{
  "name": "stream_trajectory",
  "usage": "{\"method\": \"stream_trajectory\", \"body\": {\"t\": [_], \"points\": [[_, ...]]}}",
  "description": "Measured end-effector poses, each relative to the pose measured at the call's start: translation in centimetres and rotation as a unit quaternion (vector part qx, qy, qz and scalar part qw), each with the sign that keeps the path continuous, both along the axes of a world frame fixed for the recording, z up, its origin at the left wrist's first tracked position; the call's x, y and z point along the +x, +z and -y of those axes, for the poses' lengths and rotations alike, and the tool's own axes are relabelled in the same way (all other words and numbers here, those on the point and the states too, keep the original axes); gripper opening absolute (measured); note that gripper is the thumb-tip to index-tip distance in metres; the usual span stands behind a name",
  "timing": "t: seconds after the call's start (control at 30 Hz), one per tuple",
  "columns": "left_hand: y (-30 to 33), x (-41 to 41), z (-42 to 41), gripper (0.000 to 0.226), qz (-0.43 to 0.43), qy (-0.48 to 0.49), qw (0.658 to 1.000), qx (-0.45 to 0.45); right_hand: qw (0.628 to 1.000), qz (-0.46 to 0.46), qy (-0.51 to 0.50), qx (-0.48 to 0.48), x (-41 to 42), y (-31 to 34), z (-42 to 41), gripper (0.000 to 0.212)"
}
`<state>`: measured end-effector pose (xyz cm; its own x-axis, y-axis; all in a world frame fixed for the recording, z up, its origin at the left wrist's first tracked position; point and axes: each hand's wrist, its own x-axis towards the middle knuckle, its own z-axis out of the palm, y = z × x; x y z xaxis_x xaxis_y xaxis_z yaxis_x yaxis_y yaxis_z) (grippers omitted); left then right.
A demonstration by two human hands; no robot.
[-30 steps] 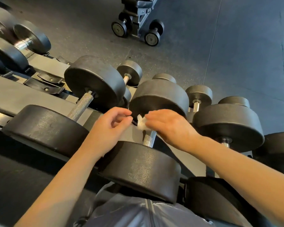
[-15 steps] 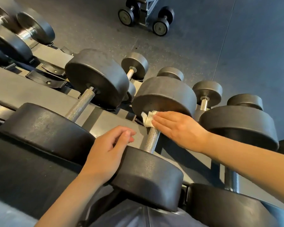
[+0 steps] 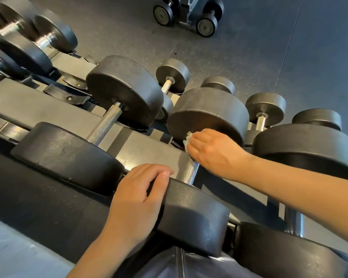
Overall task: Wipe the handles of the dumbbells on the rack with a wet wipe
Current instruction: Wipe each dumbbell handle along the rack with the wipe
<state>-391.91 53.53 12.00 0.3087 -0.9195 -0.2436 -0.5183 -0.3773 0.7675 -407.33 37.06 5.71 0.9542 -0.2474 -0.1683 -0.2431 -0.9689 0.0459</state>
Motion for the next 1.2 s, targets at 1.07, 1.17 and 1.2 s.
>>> {"method": "stream_trajectory", "body": {"t": [1.07, 1.17, 1.2], "points": [[0.3, -0.4, 0.4, 0.034, -0.027, 0.076, 0.997, 0.010, 0.857, 0.014, -0.094, 0.507, -0.7, 3.6, -2.6, 0.035], [0.5, -0.4, 0.5, 0.035, -0.020, 0.084, 0.996, 0.020, 0.809, 0.019, -0.107, 0.578, -4.8, 2.6, -3.0, 0.034], [0.5, -0.4, 0.5, 0.034, -0.017, 0.084, 0.996, 0.017, 0.796, 0.021, -0.112, 0.595, -6.0, 1.9, -3.3, 0.031]]}}
